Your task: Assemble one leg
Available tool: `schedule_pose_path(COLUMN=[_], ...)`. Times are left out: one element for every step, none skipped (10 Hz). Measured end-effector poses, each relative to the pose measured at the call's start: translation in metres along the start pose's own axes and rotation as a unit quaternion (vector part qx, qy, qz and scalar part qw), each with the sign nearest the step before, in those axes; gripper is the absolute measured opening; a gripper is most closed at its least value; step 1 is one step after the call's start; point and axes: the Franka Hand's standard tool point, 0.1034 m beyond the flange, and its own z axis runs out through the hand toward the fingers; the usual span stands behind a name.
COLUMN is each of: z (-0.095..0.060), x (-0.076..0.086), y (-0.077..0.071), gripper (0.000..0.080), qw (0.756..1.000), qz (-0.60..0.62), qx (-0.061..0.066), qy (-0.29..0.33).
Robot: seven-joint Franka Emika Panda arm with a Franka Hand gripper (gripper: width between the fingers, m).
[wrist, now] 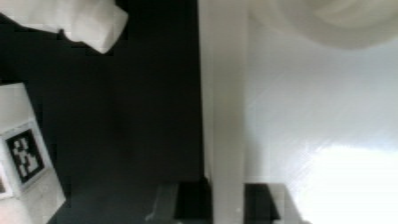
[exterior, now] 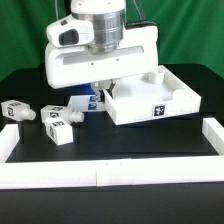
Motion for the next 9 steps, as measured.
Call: schedule_pose_path(z=[0.0, 0.002, 0.004, 0.006, 0.01, 0.019, 0.031, 0.039, 0.042], x=[0.0, 0.0, 0.006, 0.018, 0.029, 0.037, 0.045, 0.051, 0.054], y=[0.0, 0.001, 0.008, 0.013, 0.012, 0.009, 0.007, 0.006, 0.0], gripper=[0.0053, 0.0053, 0.0053, 0.0053, 0.0053, 0.0053, 0.0053, 0.0053, 0.0053], qw=[1.0, 1.0, 0.999, 0.997, 0.995, 0.991, 0.991, 0.99, 0.991], qz=[0.0, 0.003, 0.033, 0.071, 0.104, 0.132, 0.133, 0.135, 0.128], qx=[0.0, 0.001, 0.0, -0.002, -0.004, -0.009, -0.013, -0.015, -0.018], qy=[0.0, -0.001, -0.003, -0.003, -0.001, 0.005, 0.016, 0.032, 0.043])
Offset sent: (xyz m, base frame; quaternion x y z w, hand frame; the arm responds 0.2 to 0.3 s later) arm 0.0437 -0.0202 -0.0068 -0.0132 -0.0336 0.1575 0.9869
